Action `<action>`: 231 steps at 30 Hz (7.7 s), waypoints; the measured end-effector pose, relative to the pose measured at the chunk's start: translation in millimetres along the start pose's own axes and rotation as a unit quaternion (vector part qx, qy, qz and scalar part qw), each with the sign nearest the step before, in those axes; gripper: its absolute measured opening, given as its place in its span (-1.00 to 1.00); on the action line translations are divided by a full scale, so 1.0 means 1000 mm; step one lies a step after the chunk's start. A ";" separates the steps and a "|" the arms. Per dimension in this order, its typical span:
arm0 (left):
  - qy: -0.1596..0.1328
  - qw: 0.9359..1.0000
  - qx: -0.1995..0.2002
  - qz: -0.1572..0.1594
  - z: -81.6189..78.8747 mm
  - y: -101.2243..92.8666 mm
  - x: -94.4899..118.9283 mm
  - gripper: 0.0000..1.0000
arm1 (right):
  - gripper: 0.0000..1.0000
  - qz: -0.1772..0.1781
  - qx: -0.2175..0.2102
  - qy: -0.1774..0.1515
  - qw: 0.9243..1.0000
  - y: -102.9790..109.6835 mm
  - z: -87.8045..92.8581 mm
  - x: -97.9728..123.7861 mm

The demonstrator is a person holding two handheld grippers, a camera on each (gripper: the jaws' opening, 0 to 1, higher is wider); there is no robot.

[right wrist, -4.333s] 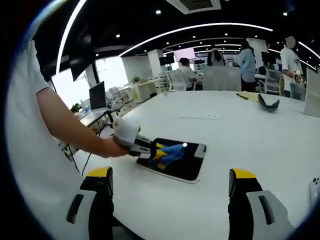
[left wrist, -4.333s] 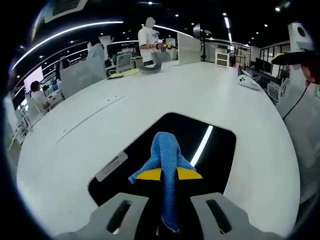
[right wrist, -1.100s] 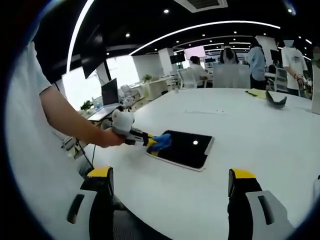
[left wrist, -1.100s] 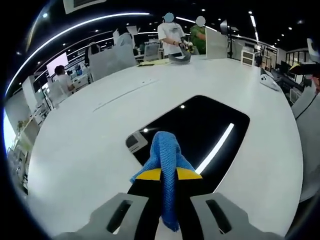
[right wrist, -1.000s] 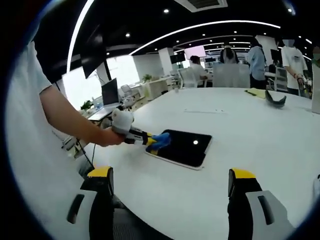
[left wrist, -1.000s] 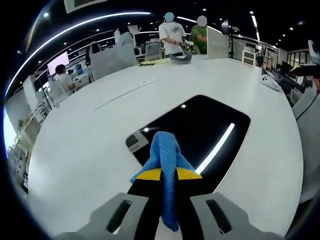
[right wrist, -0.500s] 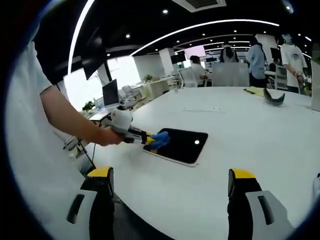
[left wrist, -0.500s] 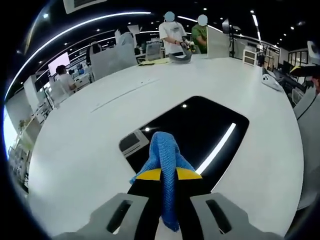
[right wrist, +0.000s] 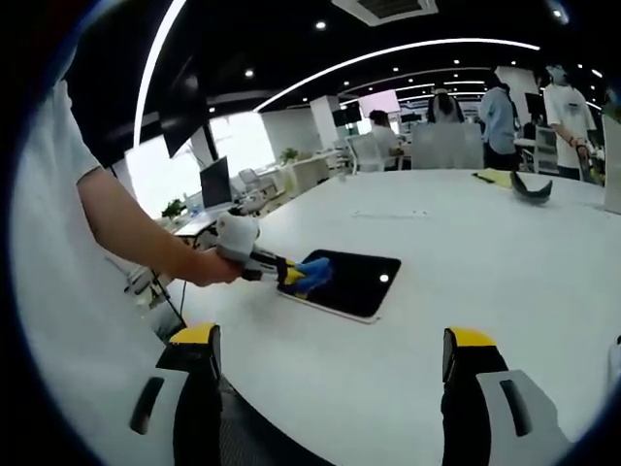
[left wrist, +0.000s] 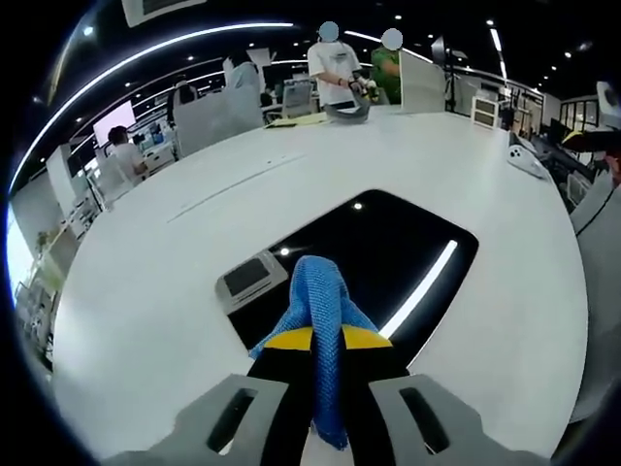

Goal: Wipe the mirror surface with the cleaning cloth until all visible marks leave the cleaned area.

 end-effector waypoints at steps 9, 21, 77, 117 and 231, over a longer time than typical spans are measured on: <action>-0.004 1.000 -0.006 0.007 -0.006 -0.013 -0.005 -0.88 | 0.89 0.000 0.003 -0.005 1.000 -0.002 -0.004 0.001; -0.009 0.999 -0.028 0.021 -0.015 -0.027 -0.013 -0.88 | 0.90 0.007 0.003 -0.008 1.000 -0.004 -0.006 0.001; -0.027 0.991 -0.085 0.095 -0.048 -0.107 -0.039 -0.88 | 0.91 0.030 -0.008 -0.020 0.999 -0.010 -0.006 0.014; -0.033 0.987 -0.108 0.116 -0.054 -0.136 -0.042 -0.88 | 0.91 0.029 -0.014 -0.020 0.999 -0.014 -0.004 0.011; -0.048 0.986 -0.118 0.110 -0.077 -0.077 -0.080 -0.87 | 0.91 0.046 -0.012 -0.003 0.999 -0.022 -0.015 -0.001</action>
Point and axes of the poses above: the point that each gripper's makers call its tool centre point, and the gripper's own axes: x roughly backward along the fingers, y roughly to its left, z roughly out of its underside, the point moved 6 cm from there along x, roughly backward along the fingers, and after that the axes turned 4 degrees about -z, right-handed, at the moved point
